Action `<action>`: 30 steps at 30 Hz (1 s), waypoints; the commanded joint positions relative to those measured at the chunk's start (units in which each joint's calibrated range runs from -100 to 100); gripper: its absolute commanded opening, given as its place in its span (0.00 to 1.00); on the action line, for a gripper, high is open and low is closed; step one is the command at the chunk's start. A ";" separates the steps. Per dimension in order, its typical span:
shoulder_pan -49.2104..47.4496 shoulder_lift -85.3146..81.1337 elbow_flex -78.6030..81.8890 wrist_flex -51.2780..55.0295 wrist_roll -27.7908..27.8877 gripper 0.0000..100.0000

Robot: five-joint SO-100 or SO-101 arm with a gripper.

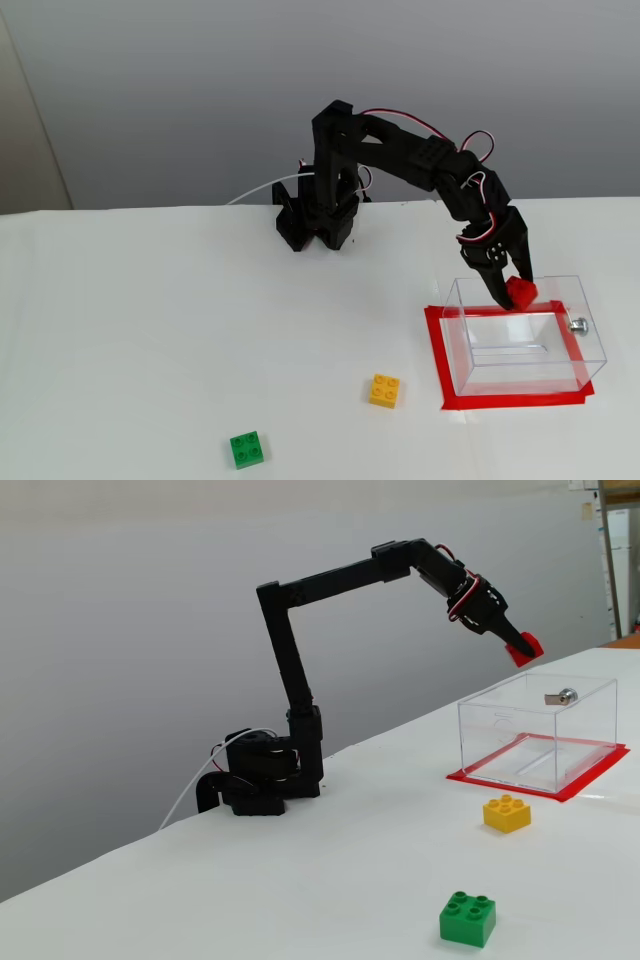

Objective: Pick the red lego brick and place it into the transparent box

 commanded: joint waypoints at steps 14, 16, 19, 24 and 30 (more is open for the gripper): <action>-3.51 6.08 -9.59 -0.39 0.36 0.11; -3.51 6.17 -9.50 -0.13 0.36 0.14; -3.51 6.17 -9.41 0.13 0.36 0.21; -3.51 6.17 -9.41 0.13 0.36 0.25; -3.44 6.08 -9.41 0.22 0.36 0.24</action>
